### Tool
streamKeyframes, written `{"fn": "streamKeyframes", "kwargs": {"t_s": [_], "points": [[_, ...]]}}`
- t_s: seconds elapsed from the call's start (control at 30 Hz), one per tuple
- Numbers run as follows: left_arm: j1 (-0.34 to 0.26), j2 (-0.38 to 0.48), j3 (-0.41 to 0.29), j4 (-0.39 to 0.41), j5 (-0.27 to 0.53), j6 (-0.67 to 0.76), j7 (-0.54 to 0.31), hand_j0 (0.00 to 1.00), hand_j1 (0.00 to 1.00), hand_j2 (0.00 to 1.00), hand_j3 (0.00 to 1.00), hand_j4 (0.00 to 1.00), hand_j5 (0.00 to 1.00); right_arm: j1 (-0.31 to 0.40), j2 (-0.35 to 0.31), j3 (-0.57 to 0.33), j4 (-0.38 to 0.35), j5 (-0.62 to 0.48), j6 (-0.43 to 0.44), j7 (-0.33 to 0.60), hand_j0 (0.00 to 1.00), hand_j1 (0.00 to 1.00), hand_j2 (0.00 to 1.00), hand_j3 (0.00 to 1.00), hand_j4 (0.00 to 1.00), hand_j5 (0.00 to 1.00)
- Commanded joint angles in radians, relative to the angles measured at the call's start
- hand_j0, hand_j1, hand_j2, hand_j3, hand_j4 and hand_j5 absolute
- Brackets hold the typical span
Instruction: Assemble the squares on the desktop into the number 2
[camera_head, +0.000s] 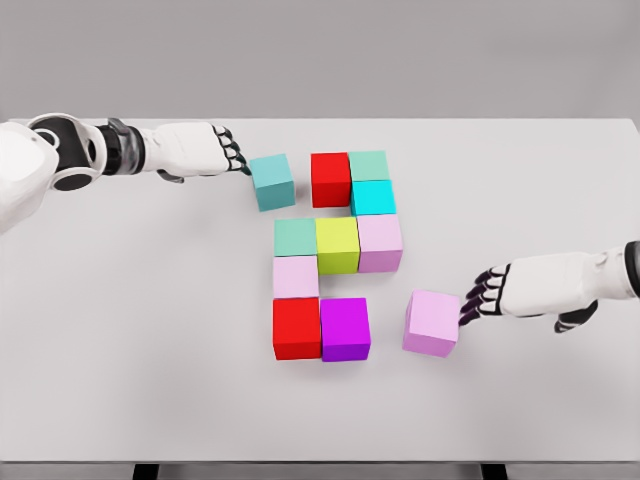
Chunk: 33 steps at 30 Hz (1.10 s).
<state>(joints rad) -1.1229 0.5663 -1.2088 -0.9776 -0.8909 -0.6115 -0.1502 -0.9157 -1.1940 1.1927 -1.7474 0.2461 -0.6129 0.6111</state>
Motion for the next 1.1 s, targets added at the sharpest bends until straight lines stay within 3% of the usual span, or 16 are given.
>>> {"fn": "streamKeyframes", "kwargs": {"t_s": [0.0, 1.07], "points": [[0.0, -0.009, 0.002, 0.004, 0.004, 0.001, 0.0, 0.93, 0.93, 0.93, 0.93, 0.93, 0.93, 0.0, 0.002, -0.007, 0.008, -0.001, 0.002, 0.0, 1.0, 1.0, 1.0, 1.0, 1.0, 1.0], [-0.003, -0.022, -0.015, 0.011, 0.006, 0.001, 0.001, 0.93, 0.93, 0.93, 0.93, 0.93, 0.93, -0.028, 0.085, -0.008, 0.029, -0.001, 0.002, 0.0, 1.0, 1.0, 1.0, 1.0, 1.0, 1.0]]}}
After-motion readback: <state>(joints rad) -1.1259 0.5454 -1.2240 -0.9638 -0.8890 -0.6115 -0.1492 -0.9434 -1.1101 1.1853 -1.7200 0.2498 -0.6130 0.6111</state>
